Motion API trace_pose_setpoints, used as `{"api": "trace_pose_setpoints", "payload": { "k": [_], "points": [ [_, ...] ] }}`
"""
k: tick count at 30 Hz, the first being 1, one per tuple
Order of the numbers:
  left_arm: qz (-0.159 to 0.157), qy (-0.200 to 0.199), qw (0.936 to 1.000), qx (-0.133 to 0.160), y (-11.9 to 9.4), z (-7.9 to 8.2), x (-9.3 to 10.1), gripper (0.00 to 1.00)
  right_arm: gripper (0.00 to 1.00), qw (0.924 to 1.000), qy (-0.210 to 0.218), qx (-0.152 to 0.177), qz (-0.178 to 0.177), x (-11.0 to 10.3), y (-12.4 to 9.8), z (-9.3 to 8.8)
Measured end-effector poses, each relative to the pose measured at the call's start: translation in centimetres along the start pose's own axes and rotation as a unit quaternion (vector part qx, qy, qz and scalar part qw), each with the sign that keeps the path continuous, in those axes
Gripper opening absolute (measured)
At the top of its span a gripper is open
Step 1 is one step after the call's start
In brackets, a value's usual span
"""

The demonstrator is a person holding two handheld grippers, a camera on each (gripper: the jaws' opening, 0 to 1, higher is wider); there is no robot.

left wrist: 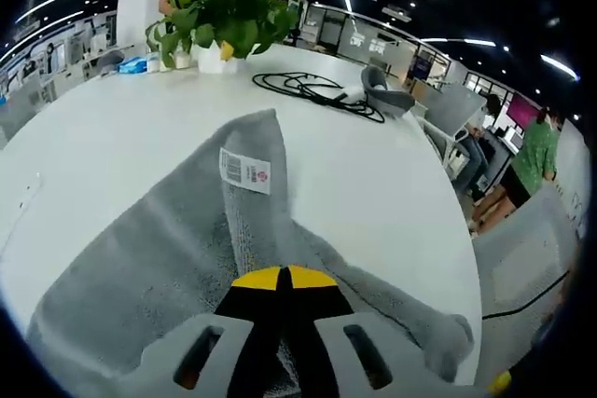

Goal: Fold the towel on the table until its edges align and the towel forms a compact rectangular stack.

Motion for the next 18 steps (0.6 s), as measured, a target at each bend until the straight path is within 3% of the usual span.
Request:
{"api": "trace_pose_setpoints", "payload": {
  "k": [4, 6, 8, 14, 18],
  "points": [
    [-0.030, 0.003, 0.9995, -0.010, 0.0, 0.0, 1.0, 0.05, 0.01, 1.0000, 0.001, 0.000, -0.002, 0.0, -0.1, 0.0],
    [-0.026, 0.037, 0.9988, -0.018, -0.1, -0.1, 1.4, 0.14, 0.01, 1.0000, 0.001, 0.000, -0.002, 0.0, 0.0, 0.1],
    [-0.019, 0.067, 0.9972, -0.027, -0.1, -0.3, 1.7, 0.16, 0.01, 1.0000, 0.001, 0.000, -0.001, 0.0, 0.0, 0.1],
    [0.013, 0.112, 0.9928, -0.040, 0.3, -0.3, 2.1, 0.14, 0.01, 1.0000, 0.002, 0.001, -0.004, 0.2, -0.1, 0.0],
    [0.029, 0.120, 0.9915, -0.042, 0.5, 0.0, 1.8, 0.09, 0.01, 1.0000, 0.003, -0.001, -0.003, 0.1, -0.1, -0.2]
  ]
}}
Point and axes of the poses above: the point that each gripper's makers call its tool centre point, and the gripper's own axes: y roughly forward along the fingers, x roughly to its right, z roughly out of its top, the point moved 6 cm from there along -y, roughly backward along the fingers, and after that the axes turned 10 degrees about -y, right-handed, at the moved point
